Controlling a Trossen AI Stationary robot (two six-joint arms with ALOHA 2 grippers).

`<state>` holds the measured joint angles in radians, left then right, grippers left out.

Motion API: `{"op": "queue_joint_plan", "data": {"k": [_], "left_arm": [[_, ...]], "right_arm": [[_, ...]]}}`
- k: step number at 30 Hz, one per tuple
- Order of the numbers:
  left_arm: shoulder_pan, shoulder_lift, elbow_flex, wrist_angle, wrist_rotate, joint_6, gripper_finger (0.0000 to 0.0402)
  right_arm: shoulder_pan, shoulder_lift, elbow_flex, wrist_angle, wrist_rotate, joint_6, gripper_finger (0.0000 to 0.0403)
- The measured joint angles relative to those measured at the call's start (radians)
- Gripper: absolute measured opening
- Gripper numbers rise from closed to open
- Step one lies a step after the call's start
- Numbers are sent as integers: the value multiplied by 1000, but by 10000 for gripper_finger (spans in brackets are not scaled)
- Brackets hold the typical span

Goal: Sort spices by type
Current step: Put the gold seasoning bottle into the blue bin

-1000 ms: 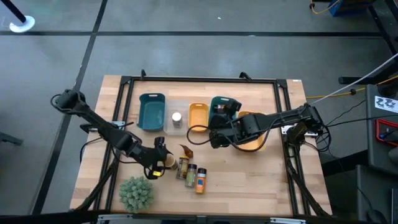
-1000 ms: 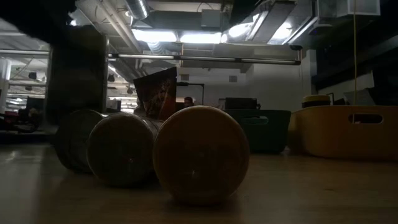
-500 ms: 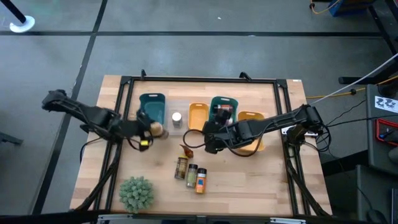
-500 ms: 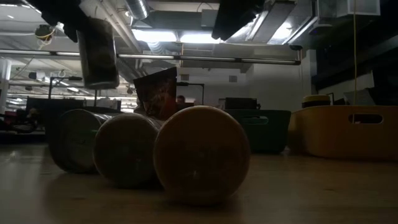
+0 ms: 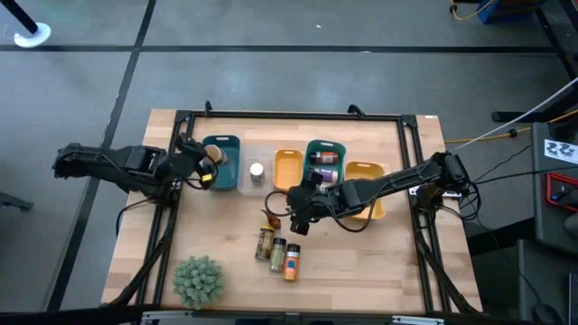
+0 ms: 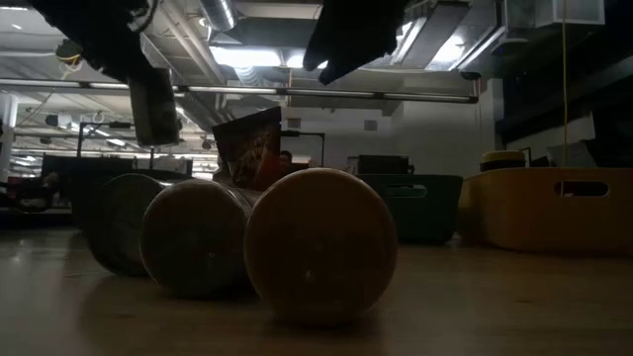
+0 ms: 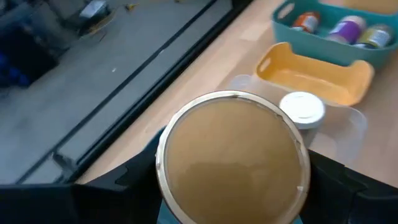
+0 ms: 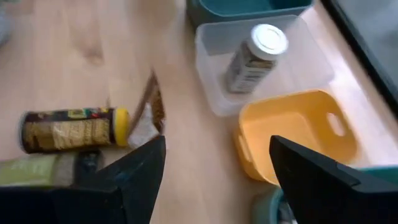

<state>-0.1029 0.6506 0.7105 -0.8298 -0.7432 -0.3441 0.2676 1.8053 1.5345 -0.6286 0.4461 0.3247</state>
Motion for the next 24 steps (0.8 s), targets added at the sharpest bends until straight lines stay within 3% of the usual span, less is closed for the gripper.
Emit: {"op": "queue_joint_plan", "data": {"k": [13,24], "left_arm": [[103,163,0,-92,1,-315,268],[112,355,0,-94,8,-530,269]], "right_arm": [[0,23,-90,266,-100,-55,287],[0,83,-93,281,-103,-72,287]]}}
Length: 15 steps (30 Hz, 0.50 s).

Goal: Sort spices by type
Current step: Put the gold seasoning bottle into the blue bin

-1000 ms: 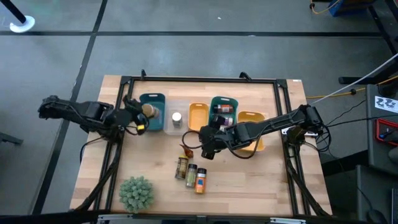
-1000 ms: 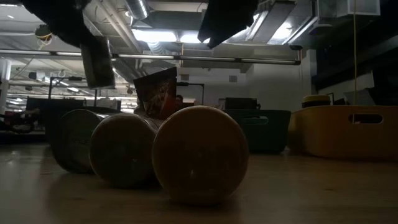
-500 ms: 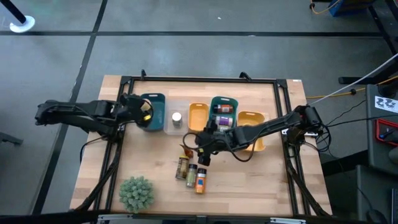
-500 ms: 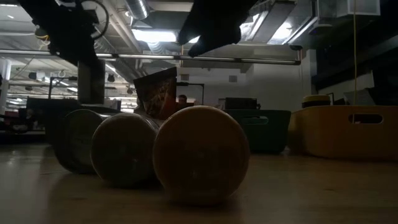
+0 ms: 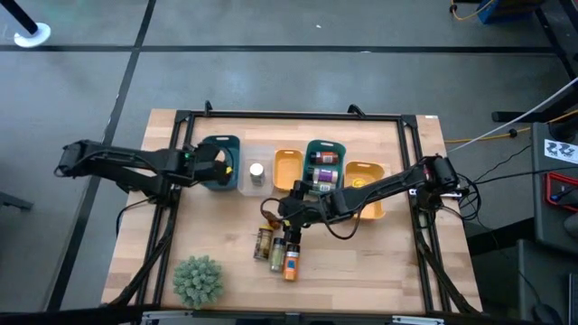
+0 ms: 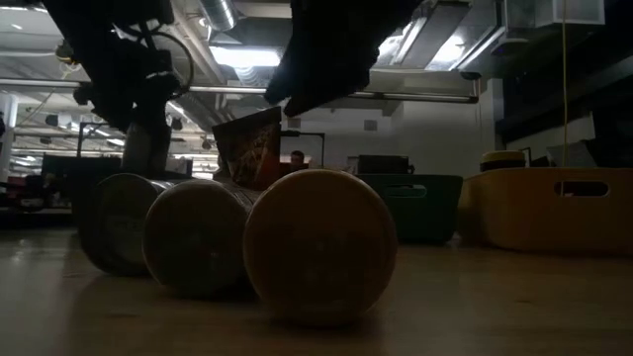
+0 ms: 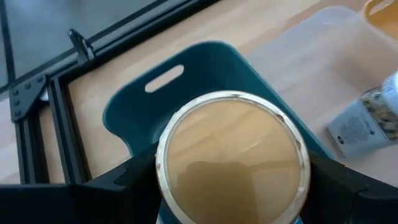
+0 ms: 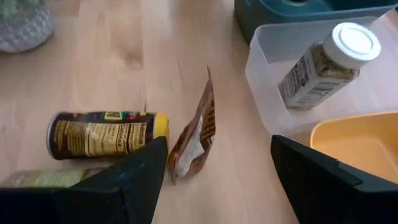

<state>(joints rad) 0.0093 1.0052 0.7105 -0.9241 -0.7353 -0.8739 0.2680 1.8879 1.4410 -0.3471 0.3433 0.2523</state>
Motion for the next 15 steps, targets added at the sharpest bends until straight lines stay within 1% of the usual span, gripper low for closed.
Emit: {"op": "queue_joint_plan", "data": {"k": [3,7,15], "left_arm": [[0,49,0,7,3,-33,269],[0,107,0,54,45,-40,269],[0,184,0,103,50,-35,269]], "right_arm": [[0,5,2,12,0,0,287],[0,7,2,9,-1,-32,287],[0,7,2,9,1,-52,287]]}}
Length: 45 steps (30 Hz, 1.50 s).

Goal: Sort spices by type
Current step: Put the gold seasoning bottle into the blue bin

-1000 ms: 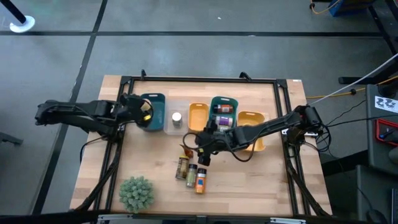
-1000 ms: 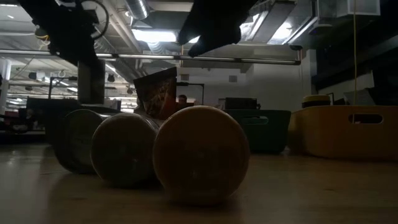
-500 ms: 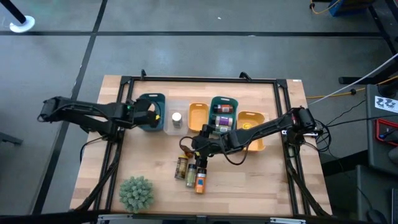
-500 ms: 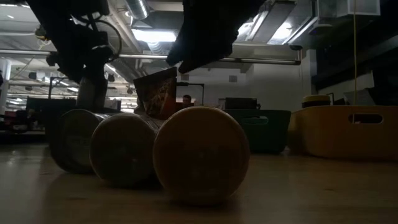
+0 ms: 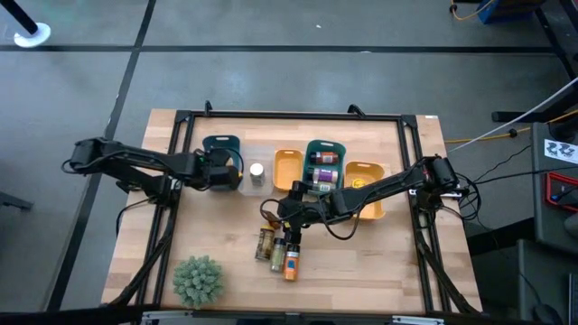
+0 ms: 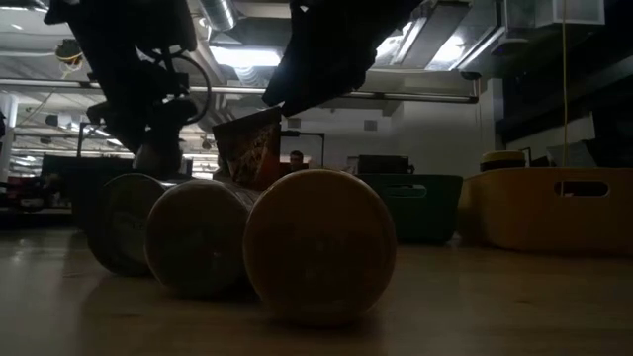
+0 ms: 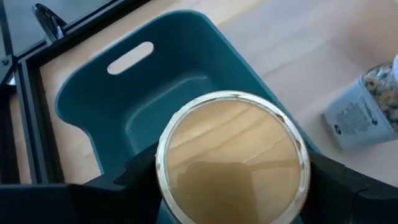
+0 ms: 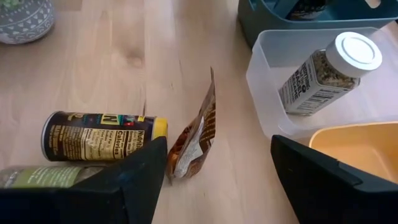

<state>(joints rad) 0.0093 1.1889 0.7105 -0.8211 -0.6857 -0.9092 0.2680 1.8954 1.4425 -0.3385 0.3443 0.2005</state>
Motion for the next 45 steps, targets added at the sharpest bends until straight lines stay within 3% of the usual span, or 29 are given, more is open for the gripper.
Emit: {"op": "queue_joint_plan", "data": {"k": [14,33,45], "left_arm": [[0,29,0,-1,47,99,269],[0,28,0,-5,58,86,285],[46,29,-1,-6,85,87,316]], "right_arm": [[0,0,0,-1,2,-26,287],[0,0,0,-11,-4,-27,287],[0,-2,0,-17,-28,-27,287]]}}
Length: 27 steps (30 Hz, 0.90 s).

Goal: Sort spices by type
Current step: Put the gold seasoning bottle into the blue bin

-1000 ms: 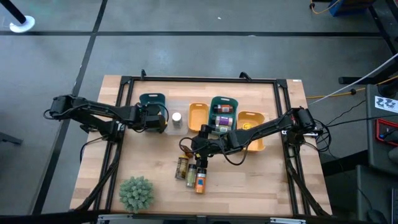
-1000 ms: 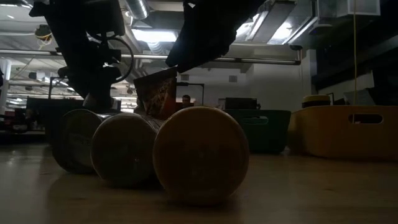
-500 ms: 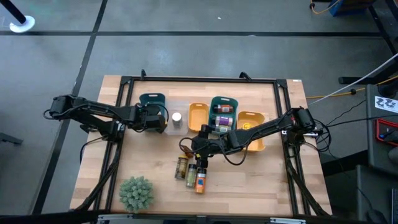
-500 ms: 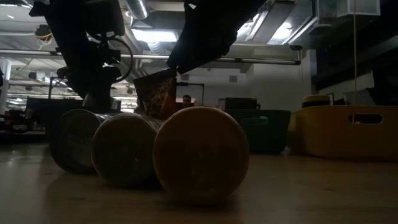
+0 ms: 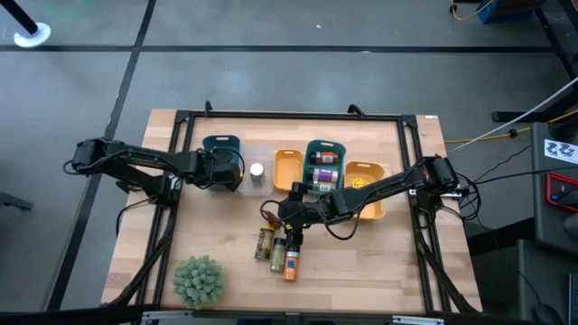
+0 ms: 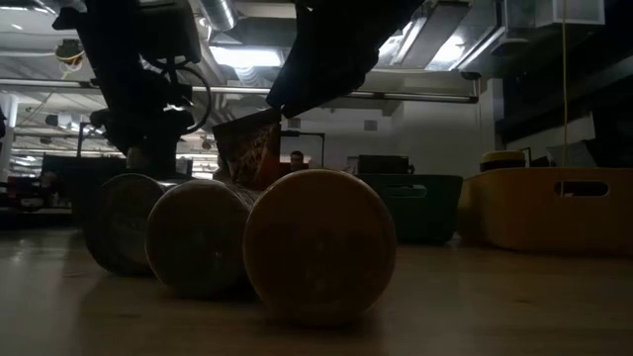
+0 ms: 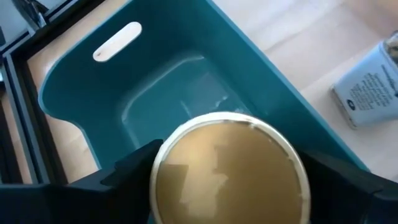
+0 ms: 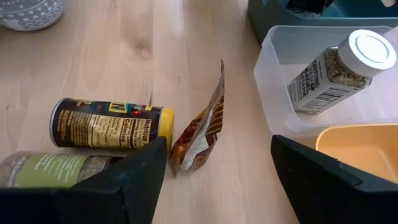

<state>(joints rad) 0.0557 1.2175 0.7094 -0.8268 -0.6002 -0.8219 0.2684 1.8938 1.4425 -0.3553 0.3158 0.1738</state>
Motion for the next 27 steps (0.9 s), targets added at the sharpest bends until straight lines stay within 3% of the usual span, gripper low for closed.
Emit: {"op": "queue_joint_plan", "data": {"k": [12,16,27], "left_arm": [[12,-24,0,0,24,44,317],[12,-56,0,0,24,45,317],[12,-180,0,-3,24,45,318]], "right_arm": [[0,0,0,15,-25,2,287],[0,0,0,14,-76,29,287],[0,21,0,13,-83,58,287]]}}
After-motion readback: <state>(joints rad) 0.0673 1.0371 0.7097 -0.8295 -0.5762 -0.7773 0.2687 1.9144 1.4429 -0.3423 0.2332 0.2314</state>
